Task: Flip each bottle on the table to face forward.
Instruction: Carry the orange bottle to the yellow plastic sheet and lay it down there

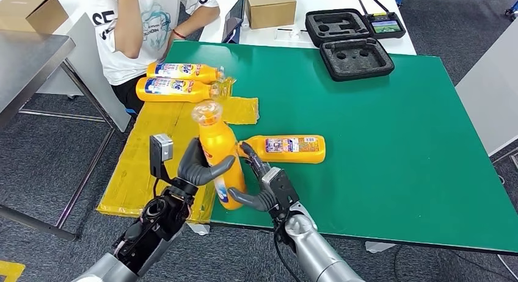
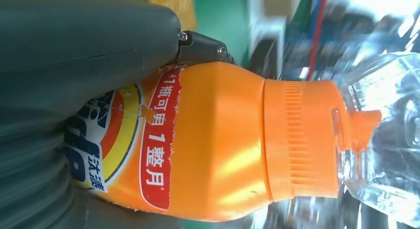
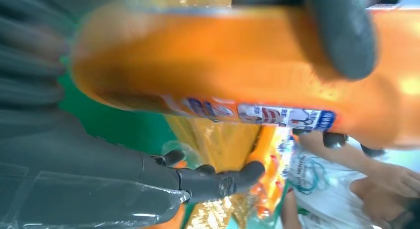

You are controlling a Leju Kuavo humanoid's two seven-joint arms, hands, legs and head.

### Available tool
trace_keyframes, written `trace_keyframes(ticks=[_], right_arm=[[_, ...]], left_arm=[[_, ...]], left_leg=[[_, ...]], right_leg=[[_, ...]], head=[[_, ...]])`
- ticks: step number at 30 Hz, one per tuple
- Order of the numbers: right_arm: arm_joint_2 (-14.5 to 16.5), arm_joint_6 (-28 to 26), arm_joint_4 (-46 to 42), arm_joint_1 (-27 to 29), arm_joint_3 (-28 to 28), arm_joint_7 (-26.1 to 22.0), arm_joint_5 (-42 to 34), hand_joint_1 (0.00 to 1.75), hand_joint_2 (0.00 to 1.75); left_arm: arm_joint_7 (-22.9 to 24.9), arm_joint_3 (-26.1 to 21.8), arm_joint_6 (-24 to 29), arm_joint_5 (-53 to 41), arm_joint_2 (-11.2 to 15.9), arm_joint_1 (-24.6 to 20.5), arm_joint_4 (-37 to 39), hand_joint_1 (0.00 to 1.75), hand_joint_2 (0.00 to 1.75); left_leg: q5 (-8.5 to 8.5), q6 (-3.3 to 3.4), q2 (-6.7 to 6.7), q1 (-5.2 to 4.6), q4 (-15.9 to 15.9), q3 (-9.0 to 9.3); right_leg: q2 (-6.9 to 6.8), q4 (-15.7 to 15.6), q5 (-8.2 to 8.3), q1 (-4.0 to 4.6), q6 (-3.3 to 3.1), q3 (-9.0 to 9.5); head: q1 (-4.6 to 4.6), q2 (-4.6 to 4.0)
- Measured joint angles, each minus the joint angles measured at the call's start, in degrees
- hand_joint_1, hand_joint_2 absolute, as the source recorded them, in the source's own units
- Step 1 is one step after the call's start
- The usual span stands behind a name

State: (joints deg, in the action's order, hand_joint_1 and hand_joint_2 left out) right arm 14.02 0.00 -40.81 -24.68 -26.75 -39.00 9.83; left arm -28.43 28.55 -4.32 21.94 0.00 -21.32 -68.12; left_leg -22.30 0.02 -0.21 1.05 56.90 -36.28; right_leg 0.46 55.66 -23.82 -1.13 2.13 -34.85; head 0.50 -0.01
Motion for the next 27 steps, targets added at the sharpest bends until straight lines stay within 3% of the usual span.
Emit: trace_keyframes(ticks=[6, 10, 15, 17, 20, 24, 27], right_arm=[[-0.24, -1.0, -5.89, 0.65, 0.02, 0.54, -2.13, 0.0, 0.0], [-1.03, -5.27, -12.39, 2.39, -0.3, -0.26, -2.12, 0.0, 0.0], [-2.46, -9.51, -20.76, 4.6, -1.9, -0.03, -1.54, 0.0, 0.0], [-2.94, -10.33, -23.56, 5.4, -2.78, -0.04, -1.36, 0.0, 0.0], [-3.49, -10.87, -26.94, 6.66, -3.51, -0.06, -1.22, 0.0, 0.0], [-4.14, -11.16, -31.46, 8.64, -3.55, -0.61, -1.93, 0.0, 0.0], [-4.54, -11.71, -35.42, 9.31, -3.43, -0.9, -3.06, 0.0, 1.31]], left_arm=[[-6.31, -3.85, 14.52, -10.37, 0.08, -0.21, -1.96, 1.75, 1.75], [-10.44, -7.51, 25.49, -16.34, 0.9, 0.6, -3.67, 1.75, 1.75], [-11.64, -10.59, 37.99, -29.0, 2.54, 1.35, -5.0, 1.75, 1.75], [-11.1, -11.31, 41.07, -34.85, 3.15, 1.39, -5.12, 1.75, 1.75], [-7.85, -12.04, 41.59, -42.05, 4.37, 1.43, -5.04, 1.75, 1.75], [2.29, -12.06, 37.91, -55.22, 7.14, 0.78, -3.33, 1.75, 1.75], [8.26, -11.76, 32.45, -64.43, 8.95, -1.22, 0.6, 1.75, 1.75]], left_leg=[[0.01, 0.0, 0.0, 0.0, 0.0, 0.0], [0.01, -0.01, 0.0, 0.0, 0.0, -0.02], [0.0, -0.01, -0.01, 0.01, -0.01, -0.04], [0.0, -0.01, -0.01, 0.0, -0.01, -0.05], [0.0, 0.0, -0.01, 0.0, -0.01, -0.04], [0.01, -0.01, -0.01, 0.01, -0.01, -0.03], [0.02, -0.02, 0.0, 0.01, -0.01, -0.03]], right_leg=[[0.0, 0.01, 0.0, 0.0, 0.0, 0.0], [0.0, 0.01, 0.0, 0.0, 0.0, -0.01], [-0.02, 0.01, -0.02, 0.0, -0.01, -0.02], [-0.02, 0.01, -0.02, 0.0, -0.01, -0.02], [-0.02, 0.0, -0.01, 0.0, -0.01, -0.02], [-0.01, 0.01, -0.01, 0.01, -0.01, -0.04], [-0.01, 0.01, 0.0, 0.01, -0.01, -0.06]], head=[[0.01, 0.01], [0.01, 0.01], [0.0, 0.01], [-0.01, 0.01], [0.0, 0.0], [0.01, 0.01], [0.0, 0.01]])
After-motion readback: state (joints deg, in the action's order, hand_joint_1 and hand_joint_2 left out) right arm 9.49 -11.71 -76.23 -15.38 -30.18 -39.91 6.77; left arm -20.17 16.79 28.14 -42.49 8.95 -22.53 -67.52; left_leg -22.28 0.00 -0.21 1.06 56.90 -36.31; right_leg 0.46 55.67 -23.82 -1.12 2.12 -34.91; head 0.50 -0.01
